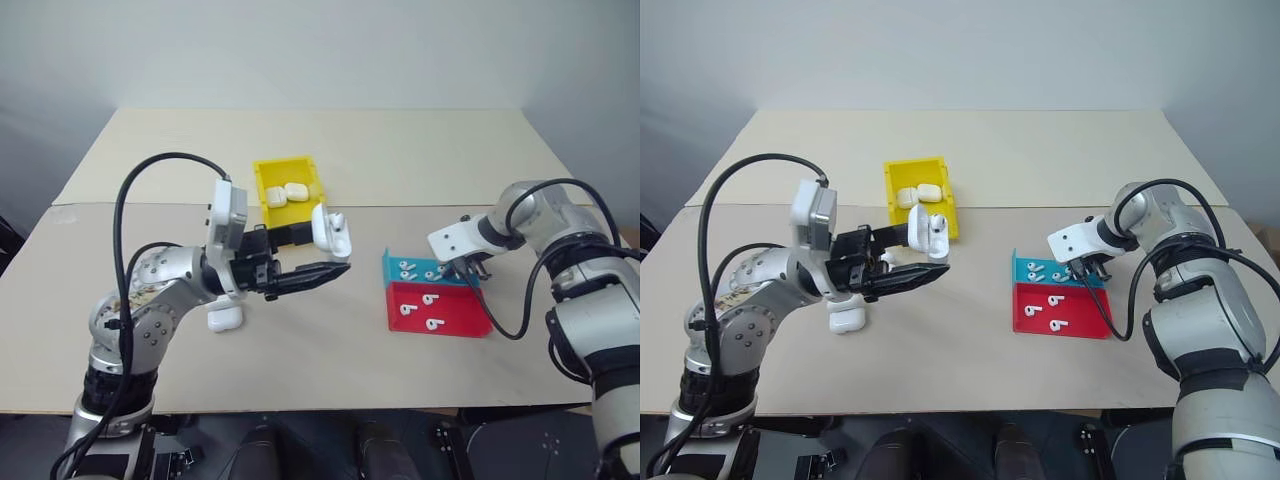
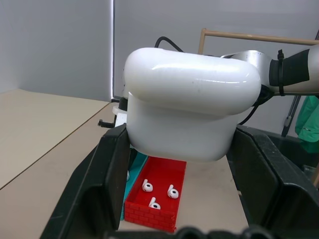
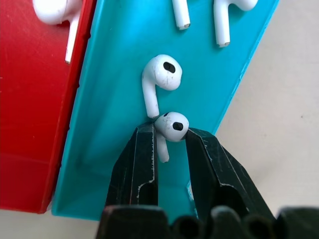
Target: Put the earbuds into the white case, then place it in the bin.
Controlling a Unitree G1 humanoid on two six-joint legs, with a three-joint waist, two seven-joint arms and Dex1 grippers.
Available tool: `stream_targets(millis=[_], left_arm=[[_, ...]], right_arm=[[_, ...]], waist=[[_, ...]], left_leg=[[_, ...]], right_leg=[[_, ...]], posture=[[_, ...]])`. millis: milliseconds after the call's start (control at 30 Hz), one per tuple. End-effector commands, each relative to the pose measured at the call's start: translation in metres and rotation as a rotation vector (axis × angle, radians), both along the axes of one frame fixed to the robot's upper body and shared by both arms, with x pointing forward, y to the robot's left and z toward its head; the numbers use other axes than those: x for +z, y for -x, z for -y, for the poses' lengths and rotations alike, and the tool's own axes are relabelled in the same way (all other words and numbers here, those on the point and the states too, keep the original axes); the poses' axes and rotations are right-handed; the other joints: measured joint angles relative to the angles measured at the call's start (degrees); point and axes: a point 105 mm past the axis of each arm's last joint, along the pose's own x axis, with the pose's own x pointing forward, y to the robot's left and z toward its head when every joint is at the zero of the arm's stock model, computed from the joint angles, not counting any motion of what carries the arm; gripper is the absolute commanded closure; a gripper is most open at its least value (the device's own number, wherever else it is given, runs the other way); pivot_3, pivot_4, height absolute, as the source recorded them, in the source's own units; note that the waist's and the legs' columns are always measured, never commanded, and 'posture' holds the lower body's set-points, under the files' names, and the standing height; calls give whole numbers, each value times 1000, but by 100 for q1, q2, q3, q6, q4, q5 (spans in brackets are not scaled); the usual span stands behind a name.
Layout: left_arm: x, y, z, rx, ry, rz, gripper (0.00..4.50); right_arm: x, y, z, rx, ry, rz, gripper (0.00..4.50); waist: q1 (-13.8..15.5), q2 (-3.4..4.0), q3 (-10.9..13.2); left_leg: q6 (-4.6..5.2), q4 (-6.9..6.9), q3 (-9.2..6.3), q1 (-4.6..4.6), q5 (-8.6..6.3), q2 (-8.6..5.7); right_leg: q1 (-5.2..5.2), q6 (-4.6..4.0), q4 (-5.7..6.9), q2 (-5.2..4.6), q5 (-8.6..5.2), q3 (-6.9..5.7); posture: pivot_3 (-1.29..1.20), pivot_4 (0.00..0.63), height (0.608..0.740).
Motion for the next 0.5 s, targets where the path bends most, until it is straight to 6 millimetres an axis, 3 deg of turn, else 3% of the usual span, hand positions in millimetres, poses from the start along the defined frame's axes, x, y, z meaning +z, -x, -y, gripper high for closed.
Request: stream_targets(millis=[33, 233, 367, 500], left_arm=[[11, 9, 0, -18, 24, 58, 1730], [11, 10, 2, -39, 30, 51, 1730], [11, 8, 6, -55, 38, 40, 1730], [12, 5, 8, -75, 36, 38, 1730]], right_arm=[[33, -2, -7, -32, -195, 51, 3814], [92, 23, -30, 38, -675, 73, 3814], [138, 67, -55, 64, -1211, -99, 3814], [156, 116, -77, 129, -1469, -301, 3814]], waist=[[2, 0, 0], [45, 7, 4], [80, 7, 4], [110, 7, 4]], left_leg=[[-2, 0, 0, -1, 1, 0], [1, -2, -2, -2, -1, 3], [2, 2, -4, -6, -2, 3], [3, 3, -6, -5, -2, 2]], right_leg=[[-1, 0, 0, 0, 0, 0], [0, 0, -1, 0, 0, -2], [2, 0, 2, -1, 0, -4], [0, 0, 7, 0, 0, -3]], posture=[[0, 150, 740], [0, 150, 740], [0, 150, 740], [0, 150, 740]])
